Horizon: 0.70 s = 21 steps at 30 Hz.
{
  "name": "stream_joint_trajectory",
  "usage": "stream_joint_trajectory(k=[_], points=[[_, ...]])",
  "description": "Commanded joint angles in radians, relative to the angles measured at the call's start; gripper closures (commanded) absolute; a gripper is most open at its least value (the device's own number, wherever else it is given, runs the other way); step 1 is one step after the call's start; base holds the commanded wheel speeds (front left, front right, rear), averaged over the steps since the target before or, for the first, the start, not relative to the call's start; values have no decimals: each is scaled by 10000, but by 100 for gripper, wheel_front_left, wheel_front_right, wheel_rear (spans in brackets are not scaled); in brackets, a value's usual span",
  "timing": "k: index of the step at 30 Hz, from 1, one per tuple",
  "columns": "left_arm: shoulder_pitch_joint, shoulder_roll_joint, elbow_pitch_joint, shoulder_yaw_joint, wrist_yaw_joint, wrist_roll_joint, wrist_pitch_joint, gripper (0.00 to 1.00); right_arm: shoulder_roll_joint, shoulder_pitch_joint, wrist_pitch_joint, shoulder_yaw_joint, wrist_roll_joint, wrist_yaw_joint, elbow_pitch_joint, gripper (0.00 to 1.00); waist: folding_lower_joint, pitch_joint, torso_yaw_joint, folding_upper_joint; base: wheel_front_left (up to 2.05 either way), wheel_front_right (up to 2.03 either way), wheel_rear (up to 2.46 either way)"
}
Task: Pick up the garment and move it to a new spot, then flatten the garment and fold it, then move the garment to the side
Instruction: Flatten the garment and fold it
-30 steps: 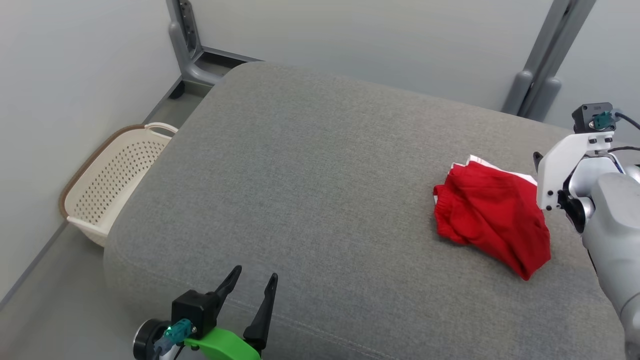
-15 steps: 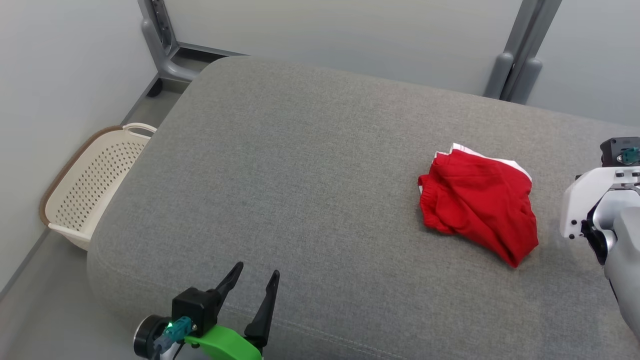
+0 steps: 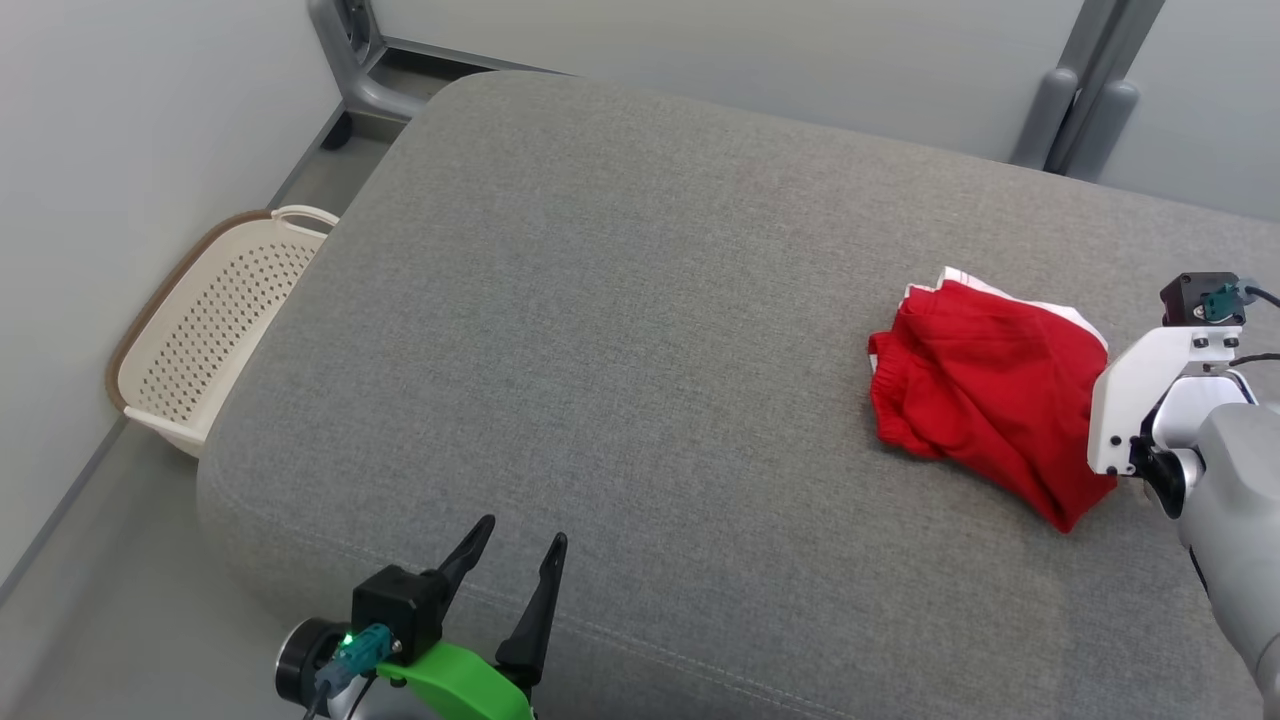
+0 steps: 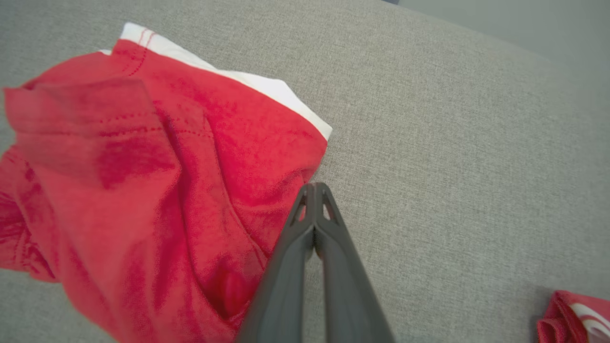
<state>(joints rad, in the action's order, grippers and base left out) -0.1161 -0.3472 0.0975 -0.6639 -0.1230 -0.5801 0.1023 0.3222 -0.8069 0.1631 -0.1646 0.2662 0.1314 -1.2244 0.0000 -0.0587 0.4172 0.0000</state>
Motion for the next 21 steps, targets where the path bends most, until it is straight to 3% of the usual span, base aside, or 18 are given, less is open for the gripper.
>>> stream_joint_trajectory(k=[1,9,21], points=[[-185,49,19,-16,19,-71,42,0,54,-107,182,-27,184,-15,-74,100,0,-87,165,0,0,0,0],[-243,64,79,-63,42,-87,69,0,89,-198,676,-90,507,-15,-195,100,0,-203,476,0,0,0,0],[-290,88,158,-26,-79,-157,177,0,-680,-227,2241,-741,1863,-15,688,100,0,-170,403,0,0,0,0]])
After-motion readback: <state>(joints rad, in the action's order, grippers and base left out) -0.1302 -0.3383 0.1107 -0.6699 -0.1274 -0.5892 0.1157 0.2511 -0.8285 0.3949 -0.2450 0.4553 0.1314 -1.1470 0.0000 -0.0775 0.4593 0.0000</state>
